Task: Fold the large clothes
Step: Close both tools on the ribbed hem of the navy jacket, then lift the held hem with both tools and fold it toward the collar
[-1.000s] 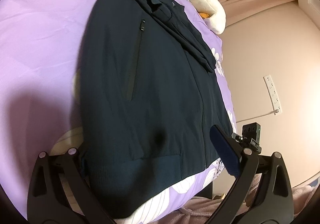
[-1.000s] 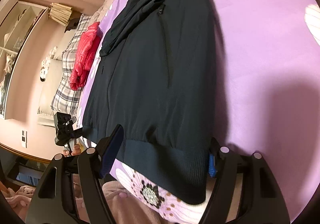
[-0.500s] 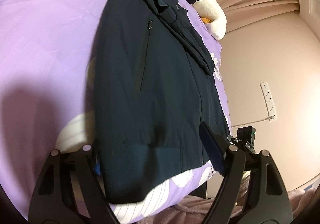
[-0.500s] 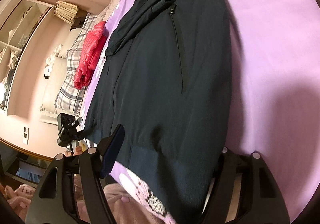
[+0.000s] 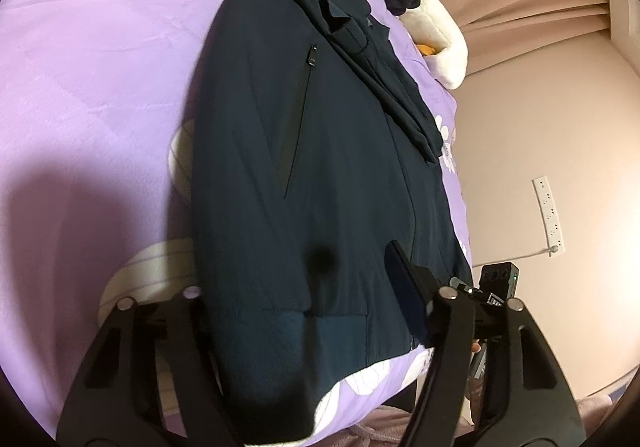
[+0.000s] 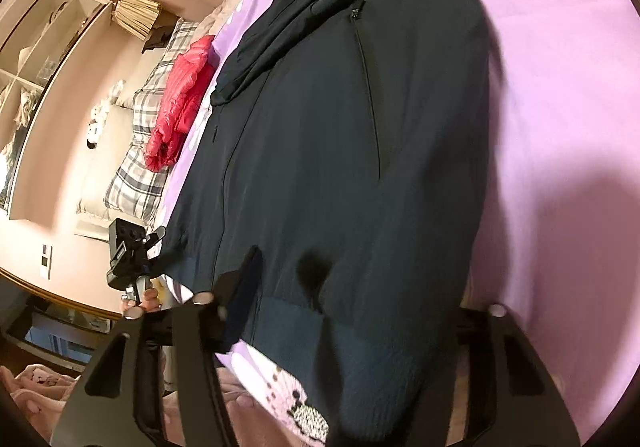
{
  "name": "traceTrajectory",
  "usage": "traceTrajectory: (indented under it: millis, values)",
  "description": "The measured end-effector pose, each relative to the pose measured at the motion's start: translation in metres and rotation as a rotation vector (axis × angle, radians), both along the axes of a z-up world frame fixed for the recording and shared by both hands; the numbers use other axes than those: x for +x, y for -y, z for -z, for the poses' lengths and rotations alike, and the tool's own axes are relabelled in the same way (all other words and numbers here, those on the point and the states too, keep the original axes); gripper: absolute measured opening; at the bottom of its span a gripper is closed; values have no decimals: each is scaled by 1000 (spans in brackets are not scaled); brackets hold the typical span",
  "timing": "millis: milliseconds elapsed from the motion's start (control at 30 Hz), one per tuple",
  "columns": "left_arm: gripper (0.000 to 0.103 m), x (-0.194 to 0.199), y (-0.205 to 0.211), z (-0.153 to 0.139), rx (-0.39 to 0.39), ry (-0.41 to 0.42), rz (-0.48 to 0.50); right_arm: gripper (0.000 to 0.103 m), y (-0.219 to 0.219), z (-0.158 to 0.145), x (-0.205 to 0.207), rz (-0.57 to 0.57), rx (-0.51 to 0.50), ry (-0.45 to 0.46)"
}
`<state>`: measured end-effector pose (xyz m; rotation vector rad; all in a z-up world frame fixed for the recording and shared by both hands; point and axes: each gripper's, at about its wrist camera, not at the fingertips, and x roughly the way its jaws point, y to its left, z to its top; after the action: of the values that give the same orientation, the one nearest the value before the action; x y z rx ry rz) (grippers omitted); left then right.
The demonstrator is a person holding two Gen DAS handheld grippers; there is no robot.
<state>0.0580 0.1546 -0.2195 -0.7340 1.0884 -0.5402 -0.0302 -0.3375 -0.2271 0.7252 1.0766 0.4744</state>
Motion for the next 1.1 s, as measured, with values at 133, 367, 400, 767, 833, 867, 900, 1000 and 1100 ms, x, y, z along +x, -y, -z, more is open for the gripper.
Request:
traceTrajectory:
  millis: [133, 367, 400, 767, 833, 867, 900, 1000, 1100]
  values:
    - [46, 3, 0, 1, 18, -20, -14, 23, -1, 1, -2, 30, -50, 9]
    - [18, 2, -6, 2, 4, -38, -69, 17, 2, -12, -11, 62, -13, 62]
    - [17, 2, -6, 0, -5, -30, -72, 17, 1, -15, -11, 65, -3, 70]
    - [15, 5, 1, -31, -31, 62, -36, 16, -13, -44, -3, 50, 17, 169]
    - [14, 5, 4, -35, -22, 71, -34, 16, -13, -45, -3, 49, 16, 175]
    - [14, 6, 6, -38, -17, 75, -31, 16, -13, -46, -2, 49, 18, 179]
    - [14, 6, 8, -40, -9, 80, -29, 16, -13, -47, -2, 50, 19, 182]
    - [14, 7, 15, -47, 45, 92, -23, 16, -12, -49, -2, 52, 22, 193]
    - [14, 7, 22, -55, 107, 114, -14, 16, -12, -54, -2, 50, 17, 208]
